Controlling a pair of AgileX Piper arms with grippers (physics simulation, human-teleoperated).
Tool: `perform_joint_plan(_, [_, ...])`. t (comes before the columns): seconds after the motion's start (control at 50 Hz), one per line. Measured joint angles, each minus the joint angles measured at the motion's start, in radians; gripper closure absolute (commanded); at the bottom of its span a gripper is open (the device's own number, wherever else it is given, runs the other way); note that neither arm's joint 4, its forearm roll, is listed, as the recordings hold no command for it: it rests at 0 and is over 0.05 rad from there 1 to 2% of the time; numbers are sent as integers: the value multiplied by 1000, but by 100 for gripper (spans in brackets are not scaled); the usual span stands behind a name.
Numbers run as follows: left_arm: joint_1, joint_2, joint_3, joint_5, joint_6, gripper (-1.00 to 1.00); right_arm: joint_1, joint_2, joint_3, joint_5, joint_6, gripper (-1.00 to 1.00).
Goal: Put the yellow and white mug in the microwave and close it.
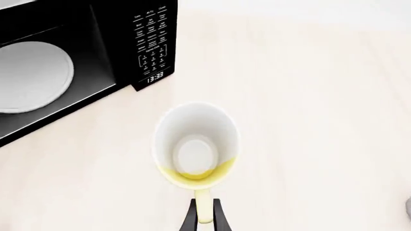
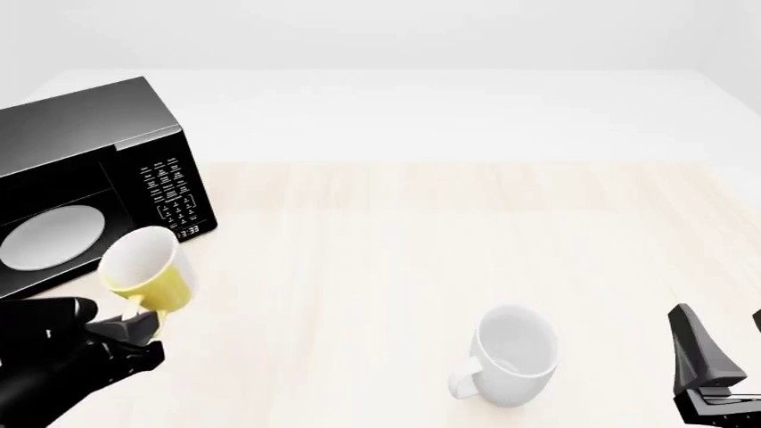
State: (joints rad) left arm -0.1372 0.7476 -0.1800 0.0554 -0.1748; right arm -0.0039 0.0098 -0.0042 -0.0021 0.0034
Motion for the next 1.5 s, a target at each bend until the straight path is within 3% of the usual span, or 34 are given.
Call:
perform_joint_plan(0.44, [192,13,-29,-23,-9,100,0,0,0,0,0,-100])
perform_joint_plan(0.72, [322,92,-70,-88,28,100,0,0,0,0,0,-100])
perform_joint_plan(1.5, [481,459,-201,-262,24,100,0,0,0,0,0,-100])
